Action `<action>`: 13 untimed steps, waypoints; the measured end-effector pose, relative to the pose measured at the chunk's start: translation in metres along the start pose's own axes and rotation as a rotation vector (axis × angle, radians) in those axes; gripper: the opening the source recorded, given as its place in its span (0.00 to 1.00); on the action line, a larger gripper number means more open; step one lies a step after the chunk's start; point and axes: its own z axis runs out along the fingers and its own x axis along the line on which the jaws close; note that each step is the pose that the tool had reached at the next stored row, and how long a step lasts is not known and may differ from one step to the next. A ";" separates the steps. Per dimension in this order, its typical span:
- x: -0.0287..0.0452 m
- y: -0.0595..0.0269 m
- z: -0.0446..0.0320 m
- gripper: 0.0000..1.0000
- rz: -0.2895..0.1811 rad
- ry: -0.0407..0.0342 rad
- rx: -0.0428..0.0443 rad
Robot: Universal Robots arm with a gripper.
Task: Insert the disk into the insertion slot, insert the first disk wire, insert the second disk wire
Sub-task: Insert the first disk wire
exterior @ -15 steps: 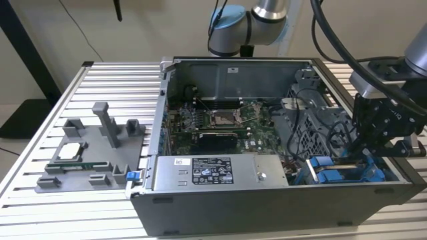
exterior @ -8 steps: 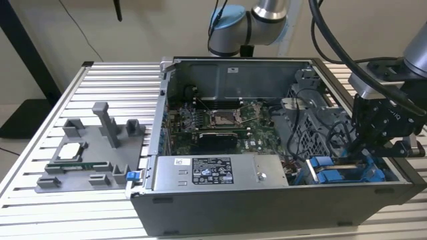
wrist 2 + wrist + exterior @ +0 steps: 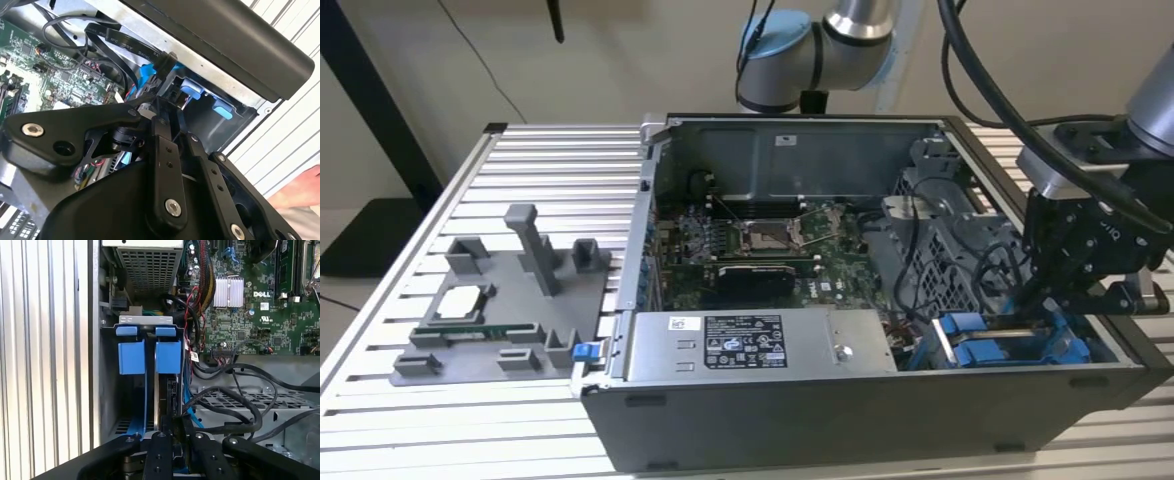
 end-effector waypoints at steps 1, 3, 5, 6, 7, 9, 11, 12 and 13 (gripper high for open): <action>0.0000 0.0000 0.0002 0.00 -0.001 -0.0006 -0.0002; 0.0000 0.0000 -0.0005 0.00 -0.002 -0.0008 -0.0003; 0.0000 0.0001 -0.0003 0.00 -0.004 -0.0006 -0.0002; 0.0001 0.0001 0.0007 0.00 -0.004 -0.0006 -0.0002; 0.0002 0.0000 0.0023 0.00 -0.004 -0.0009 -0.0003; 0.0002 0.0000 0.0031 0.00 -0.004 -0.0008 -0.0003; 0.0003 0.0001 0.0036 1.00 -0.004 -0.0015 -0.0006; 0.0003 0.0001 0.0036 1.00 -0.004 -0.0016 -0.0004; 0.0003 0.0000 0.0036 1.00 -0.004 -0.0015 -0.0004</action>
